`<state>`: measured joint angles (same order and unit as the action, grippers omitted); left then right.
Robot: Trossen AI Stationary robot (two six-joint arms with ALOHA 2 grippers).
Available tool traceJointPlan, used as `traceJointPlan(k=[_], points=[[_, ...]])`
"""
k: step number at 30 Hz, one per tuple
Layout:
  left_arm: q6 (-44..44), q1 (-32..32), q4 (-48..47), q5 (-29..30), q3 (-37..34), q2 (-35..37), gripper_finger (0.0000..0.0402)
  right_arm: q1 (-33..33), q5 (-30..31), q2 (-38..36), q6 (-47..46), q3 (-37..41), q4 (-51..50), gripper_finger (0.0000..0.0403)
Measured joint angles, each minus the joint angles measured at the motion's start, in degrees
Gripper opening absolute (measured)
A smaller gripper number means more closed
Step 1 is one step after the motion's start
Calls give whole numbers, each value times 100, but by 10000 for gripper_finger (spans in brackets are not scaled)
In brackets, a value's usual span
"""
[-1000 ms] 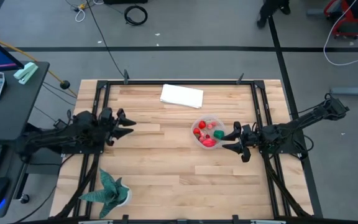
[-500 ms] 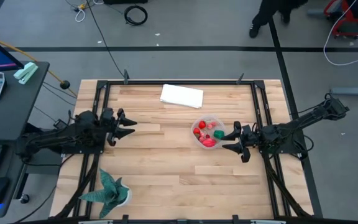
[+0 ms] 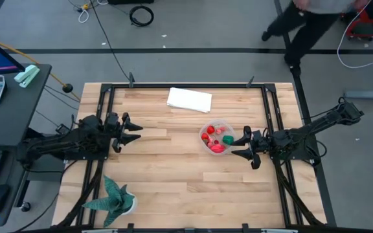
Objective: Pick and placing Produce into tupperware
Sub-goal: Return to Home Position
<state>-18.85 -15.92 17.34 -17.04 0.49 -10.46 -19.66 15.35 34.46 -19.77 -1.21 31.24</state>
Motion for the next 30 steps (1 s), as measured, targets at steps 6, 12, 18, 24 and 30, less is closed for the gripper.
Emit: traceJointPlan(k=[6,12,18,24,30], points=[[1,0,-2,1,0,0,192,-2,0,0,0,0,2,187],[0,0,-2,2,0,0,193,-2,-2,0,0,0,2,187],[2,0,-4,2,0,0,199,-2,-2,0,0,0,4,187],[0,0,-4,2,0,0,192,-2,-4,0,0,0,4,187],[0,0,-4,2,0,0,193,-2,-4,0,0,0,4,187]])
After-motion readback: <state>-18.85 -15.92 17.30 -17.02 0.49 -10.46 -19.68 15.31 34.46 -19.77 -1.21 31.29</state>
